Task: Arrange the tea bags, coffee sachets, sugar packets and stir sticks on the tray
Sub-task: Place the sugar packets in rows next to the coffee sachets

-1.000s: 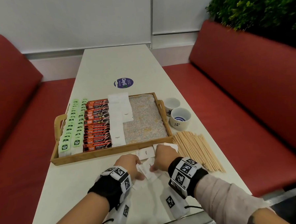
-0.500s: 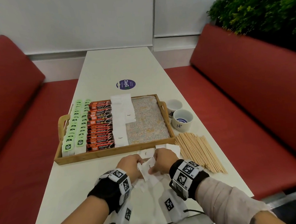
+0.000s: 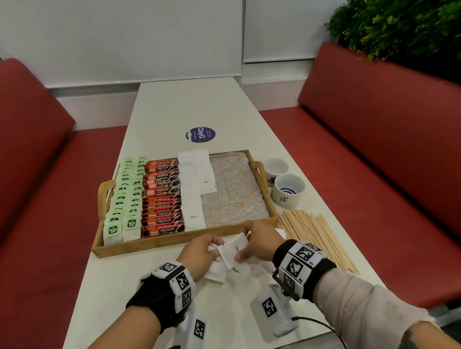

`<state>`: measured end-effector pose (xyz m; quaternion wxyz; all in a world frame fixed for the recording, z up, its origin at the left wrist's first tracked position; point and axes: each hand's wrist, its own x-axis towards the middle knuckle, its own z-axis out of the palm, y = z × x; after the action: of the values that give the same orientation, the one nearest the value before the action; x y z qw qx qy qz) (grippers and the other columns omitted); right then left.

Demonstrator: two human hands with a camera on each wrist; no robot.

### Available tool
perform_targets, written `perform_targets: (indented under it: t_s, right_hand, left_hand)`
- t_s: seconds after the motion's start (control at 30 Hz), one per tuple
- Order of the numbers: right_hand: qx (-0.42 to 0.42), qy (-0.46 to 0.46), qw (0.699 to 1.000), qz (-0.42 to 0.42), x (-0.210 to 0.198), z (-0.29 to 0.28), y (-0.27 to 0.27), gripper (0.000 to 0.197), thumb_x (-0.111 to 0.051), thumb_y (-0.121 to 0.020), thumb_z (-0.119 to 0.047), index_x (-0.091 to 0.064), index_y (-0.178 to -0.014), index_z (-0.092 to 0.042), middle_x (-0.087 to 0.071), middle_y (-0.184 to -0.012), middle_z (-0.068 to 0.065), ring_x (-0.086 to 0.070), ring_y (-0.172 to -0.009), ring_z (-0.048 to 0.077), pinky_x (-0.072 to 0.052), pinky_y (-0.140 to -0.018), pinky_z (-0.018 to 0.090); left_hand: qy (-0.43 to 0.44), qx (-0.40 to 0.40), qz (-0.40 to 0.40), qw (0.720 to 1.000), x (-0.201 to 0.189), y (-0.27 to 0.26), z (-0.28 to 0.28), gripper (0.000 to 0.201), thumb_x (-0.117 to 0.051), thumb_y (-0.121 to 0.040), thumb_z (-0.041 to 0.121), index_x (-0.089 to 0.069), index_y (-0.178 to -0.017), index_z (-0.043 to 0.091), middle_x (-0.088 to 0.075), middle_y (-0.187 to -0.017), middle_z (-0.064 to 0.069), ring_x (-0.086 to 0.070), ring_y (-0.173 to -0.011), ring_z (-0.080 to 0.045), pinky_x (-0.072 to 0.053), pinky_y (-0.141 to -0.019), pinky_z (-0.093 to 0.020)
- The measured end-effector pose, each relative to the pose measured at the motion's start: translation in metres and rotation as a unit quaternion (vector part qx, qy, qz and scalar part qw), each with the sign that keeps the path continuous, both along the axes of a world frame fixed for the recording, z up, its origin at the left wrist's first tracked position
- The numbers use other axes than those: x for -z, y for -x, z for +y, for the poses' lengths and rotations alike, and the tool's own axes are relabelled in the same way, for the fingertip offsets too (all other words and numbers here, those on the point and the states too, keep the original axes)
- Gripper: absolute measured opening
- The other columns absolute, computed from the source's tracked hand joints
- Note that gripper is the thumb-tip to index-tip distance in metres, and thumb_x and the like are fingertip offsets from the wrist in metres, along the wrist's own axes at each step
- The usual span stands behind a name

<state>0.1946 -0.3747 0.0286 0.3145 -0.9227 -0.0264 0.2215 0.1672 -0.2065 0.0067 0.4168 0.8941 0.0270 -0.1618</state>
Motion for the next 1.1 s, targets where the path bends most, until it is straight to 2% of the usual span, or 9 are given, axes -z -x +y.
perform_targets:
  t_s: [0.17, 0.37, 0.5, 0.63, 0.77, 0.9, 0.97, 1.03, 1.1]
  right_hand:
    - [-0.013, 0.018, 1.0, -0.015, -0.019, -0.011, -0.011, 0.039, -0.084, -0.067, -0.019, -0.053, -0.09, -0.02, -0.056, -0.088, -0.006, -0.054, -0.087, 0.017, -0.04, -0.067, 0.026]
    - [-0.028, -0.01, 0.999, -0.044, -0.045, -0.014, -0.025, 0.04, -0.085, -0.066, -0.017, -0.055, -0.093, -0.017, -0.06, -0.093, -0.002, -0.056, -0.086, 0.016, -0.042, -0.065, 0.024]
    - [-0.027, -0.046, 0.996, -0.072, -0.059, -0.006, -0.033, 0.042, -0.086, -0.065, -0.017, -0.054, -0.093, -0.018, -0.063, -0.086, -0.003, -0.057, -0.075, 0.012, -0.043, -0.057, 0.022]
    - [-0.063, -0.083, 0.994, -0.043, -0.073, 0.002, -0.035, 0.041, -0.085, -0.066, -0.014, -0.056, -0.095, -0.016, -0.068, -0.089, 0.0, -0.062, -0.08, 0.016, -0.049, -0.068, 0.027]
    - [-0.096, -0.089, 0.991, -0.013, -0.077, 0.012, -0.038, 0.038, -0.084, -0.068, -0.011, -0.056, -0.094, -0.016, -0.065, -0.086, -0.003, -0.061, -0.079, 0.013, -0.048, -0.067, 0.025]
    - [-0.094, -0.074, 0.993, -0.016, -0.073, 0.019, -0.043, 0.041, -0.085, -0.066, -0.012, -0.058, -0.096, -0.016, -0.068, -0.094, 0.003, -0.064, -0.091, 0.021, -0.051, -0.08, 0.035]
    - [-0.093, -0.076, 0.993, -0.022, -0.07, 0.022, -0.046, 0.04, -0.085, -0.066, -0.011, -0.057, -0.094, -0.017, -0.068, -0.092, 0.002, -0.064, -0.086, 0.02, -0.052, -0.071, 0.031]
    - [-0.08, -0.1, 0.991, -0.025, -0.068, 0.024, -0.049, 0.036, -0.082, -0.069, -0.007, -0.057, -0.093, -0.016, -0.065, -0.084, 0.001, -0.06, -0.069, 0.015, -0.045, -0.053, 0.023]
    - [-0.057, -0.131, 0.989, -0.027, -0.065, 0.025, -0.052, 0.031, -0.077, -0.074, -0.003, -0.057, -0.094, -0.013, -0.063, -0.077, 0.002, -0.053, -0.054, 0.013, -0.039, -0.043, 0.021]
  left_hand:
    - [0.032, -0.035, -0.007, 0.999, -0.002, -0.003, 0.014, 0.023, -0.054, -0.093, 0.009, -0.055, -0.09, 0.032, -0.065, -0.092, -0.006, -0.061, -0.077, -0.019, -0.049, -0.073, -0.03]
    - [0.062, -0.052, -0.005, 0.997, -0.005, -0.005, 0.016, 0.035, -0.038, -0.096, -0.001, -0.055, -0.092, 0.028, -0.06, -0.104, -0.005, -0.058, -0.073, -0.016, -0.047, -0.045, -0.018]
    - [0.12, -0.073, 0.028, 0.99, -0.014, -0.006, 0.01, 0.039, -0.03, -0.094, -0.005, -0.06, -0.087, 0.02, -0.058, -0.099, -0.004, -0.061, -0.079, -0.024, -0.058, -0.058, -0.037]
    - [0.18, -0.111, 0.043, 0.977, -0.022, -0.01, 0.012, 0.04, -0.032, -0.092, -0.006, -0.064, -0.089, 0.017, -0.065, -0.098, -0.01, -0.065, -0.088, -0.032, -0.057, -0.074, -0.051]
    - [0.359, -0.159, 0.106, 0.913, -0.033, -0.01, 0.01, 0.032, -0.039, -0.099, 0.02, -0.064, -0.113, 0.007, -0.069, -0.108, -0.019, -0.067, -0.097, -0.036, -0.054, -0.083, -0.055]
    - [0.446, -0.112, 0.187, 0.868, -0.041, -0.012, 0.01, 0.066, -0.021, -0.094, 0.061, -0.064, -0.114, 0.015, -0.069, -0.113, -0.013, -0.069, -0.094, -0.026, -0.059, -0.071, -0.04]
    - [0.445, -0.091, 0.181, 0.873, -0.044, -0.013, 0.01, 0.051, -0.034, -0.095, 0.051, -0.063, -0.113, 0.013, -0.07, -0.111, -0.013, -0.069, -0.093, -0.024, -0.059, -0.072, -0.04]
    - [0.415, -0.076, 0.151, 0.894, -0.041, -0.015, 0.01, 0.028, -0.053, -0.093, 0.024, -0.061, -0.112, 0.005, -0.072, -0.101, -0.012, -0.071, -0.085, -0.021, -0.06, -0.067, -0.034]
    - [0.386, -0.066, 0.127, 0.912, -0.035, -0.019, 0.011, 0.026, -0.056, -0.091, 0.005, -0.058, -0.117, -0.001, -0.071, -0.1, -0.012, -0.07, -0.081, -0.019, -0.059, -0.064, -0.03]
